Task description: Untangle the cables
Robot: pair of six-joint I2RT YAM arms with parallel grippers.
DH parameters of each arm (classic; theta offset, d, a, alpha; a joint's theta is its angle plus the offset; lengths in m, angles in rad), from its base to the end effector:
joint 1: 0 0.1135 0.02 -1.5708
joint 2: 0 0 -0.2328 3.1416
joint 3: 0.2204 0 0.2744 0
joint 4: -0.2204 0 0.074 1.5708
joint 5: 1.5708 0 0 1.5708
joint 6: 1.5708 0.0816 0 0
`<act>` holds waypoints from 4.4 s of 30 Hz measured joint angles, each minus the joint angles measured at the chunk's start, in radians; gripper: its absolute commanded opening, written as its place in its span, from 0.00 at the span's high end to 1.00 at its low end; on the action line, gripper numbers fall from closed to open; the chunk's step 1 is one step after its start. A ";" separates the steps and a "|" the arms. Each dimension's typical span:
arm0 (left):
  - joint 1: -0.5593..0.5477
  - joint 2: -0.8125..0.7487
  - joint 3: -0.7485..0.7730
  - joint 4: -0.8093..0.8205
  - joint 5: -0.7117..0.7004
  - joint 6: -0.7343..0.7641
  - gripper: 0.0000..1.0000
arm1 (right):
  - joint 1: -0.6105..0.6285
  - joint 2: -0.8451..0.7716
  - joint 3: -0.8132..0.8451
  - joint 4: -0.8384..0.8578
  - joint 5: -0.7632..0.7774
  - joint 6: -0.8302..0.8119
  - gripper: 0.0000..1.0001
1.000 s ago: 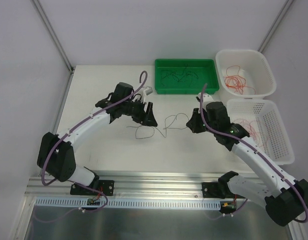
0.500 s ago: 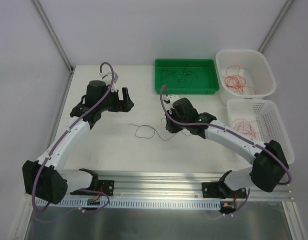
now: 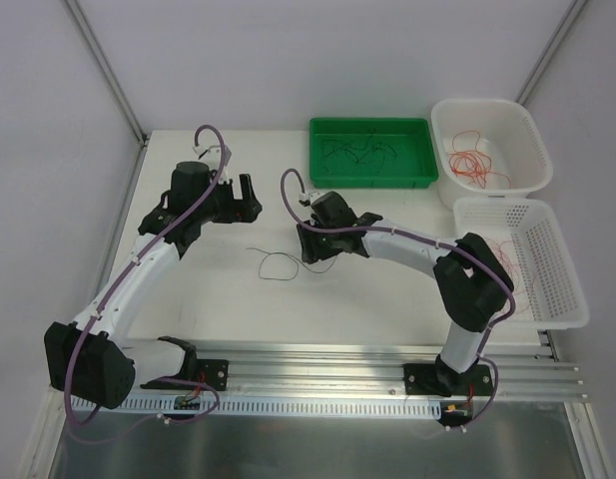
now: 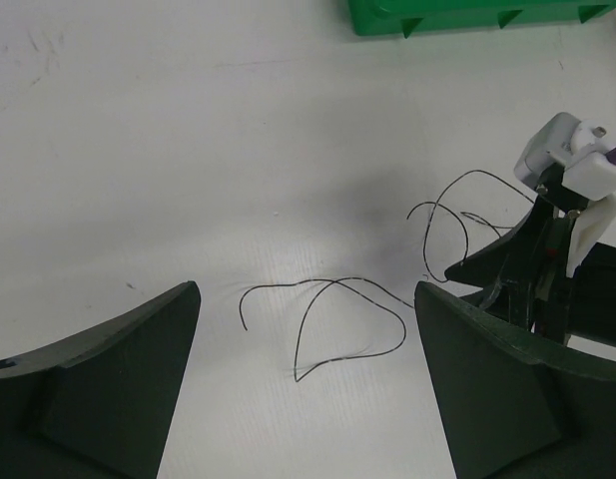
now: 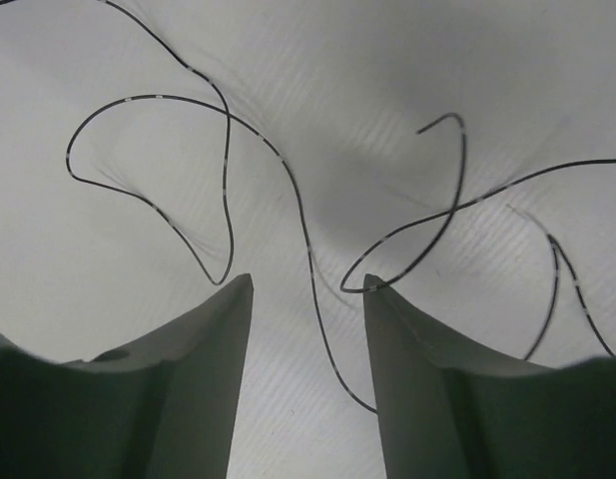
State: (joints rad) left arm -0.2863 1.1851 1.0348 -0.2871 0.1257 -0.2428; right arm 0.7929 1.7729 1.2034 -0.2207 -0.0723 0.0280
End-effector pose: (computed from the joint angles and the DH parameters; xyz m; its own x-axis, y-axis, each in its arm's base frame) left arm 0.3295 -0.1077 0.2828 -0.4880 -0.1050 -0.8665 0.2800 0.9214 -0.2693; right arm 0.3003 0.3133 0.1373 -0.5193 -0.4874 -0.7020 -0.7319 0.6777 0.0710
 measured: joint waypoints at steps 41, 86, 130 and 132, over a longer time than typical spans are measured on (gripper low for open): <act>0.066 -0.004 -0.001 -0.003 -0.004 -0.001 0.12 | 0.077 0.080 0.088 -0.099 0.136 -0.120 0.99; 0.066 -0.062 -0.013 -0.010 -0.160 0.019 0.01 | -0.591 0.649 0.866 0.022 -0.023 -0.293 0.16; 0.066 -0.988 -0.162 -0.121 -0.221 0.011 0.01 | -0.573 -1.769 -0.010 -0.768 0.279 -0.158 0.00; 0.066 -1.087 -0.187 -0.158 -0.222 0.012 0.01 | -0.573 -1.767 -0.008 -0.773 0.281 -0.160 0.00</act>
State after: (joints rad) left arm -0.2207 0.0978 0.8478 -0.4450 -0.0959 -0.2306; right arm 0.2203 0.0055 1.1950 -0.9939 0.2085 -0.1318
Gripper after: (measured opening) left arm 0.992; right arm 0.993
